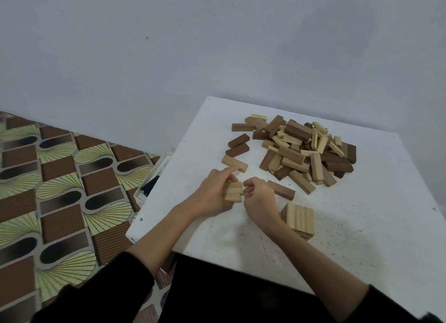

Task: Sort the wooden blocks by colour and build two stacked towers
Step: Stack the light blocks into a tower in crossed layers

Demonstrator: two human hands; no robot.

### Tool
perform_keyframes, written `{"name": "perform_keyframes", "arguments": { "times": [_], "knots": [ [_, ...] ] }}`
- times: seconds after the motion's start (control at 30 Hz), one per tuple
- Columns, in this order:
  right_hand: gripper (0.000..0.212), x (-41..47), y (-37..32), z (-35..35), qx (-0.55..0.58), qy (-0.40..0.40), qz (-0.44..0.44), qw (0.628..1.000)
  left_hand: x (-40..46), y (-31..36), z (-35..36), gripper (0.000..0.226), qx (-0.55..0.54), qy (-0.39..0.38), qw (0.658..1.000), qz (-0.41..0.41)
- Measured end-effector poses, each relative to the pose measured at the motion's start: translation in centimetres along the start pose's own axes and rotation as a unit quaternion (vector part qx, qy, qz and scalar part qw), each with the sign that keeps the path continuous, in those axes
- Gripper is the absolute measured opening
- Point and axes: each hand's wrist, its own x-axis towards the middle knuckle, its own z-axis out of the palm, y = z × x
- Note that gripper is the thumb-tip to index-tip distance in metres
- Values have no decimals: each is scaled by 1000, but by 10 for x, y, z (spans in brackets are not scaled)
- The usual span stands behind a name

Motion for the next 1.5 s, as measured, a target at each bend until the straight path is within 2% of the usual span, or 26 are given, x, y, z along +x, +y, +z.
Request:
{"name": "perform_keyframes", "arguments": {
  "times": [0.27,0.5,0.67,0.93,1.5],
  "knots": [
    [32,-5,4,9,88,63,-19,994,-1,-16,0,81,-45,42,998,9],
    [30,-4,5,19,93,97,-57,989,-1,-21,-3,80,-45,49,998,9],
    [29,-2,5,24,98,117,-43,987,-1,-24,1,81,-70,74,995,6],
    [25,0,10,26,97,118,-41,987,-3,-24,5,81,-88,99,991,-11],
    [24,1,13,28,100,119,-59,986,-4,-22,4,80,-89,92,992,-23]
  ]
}}
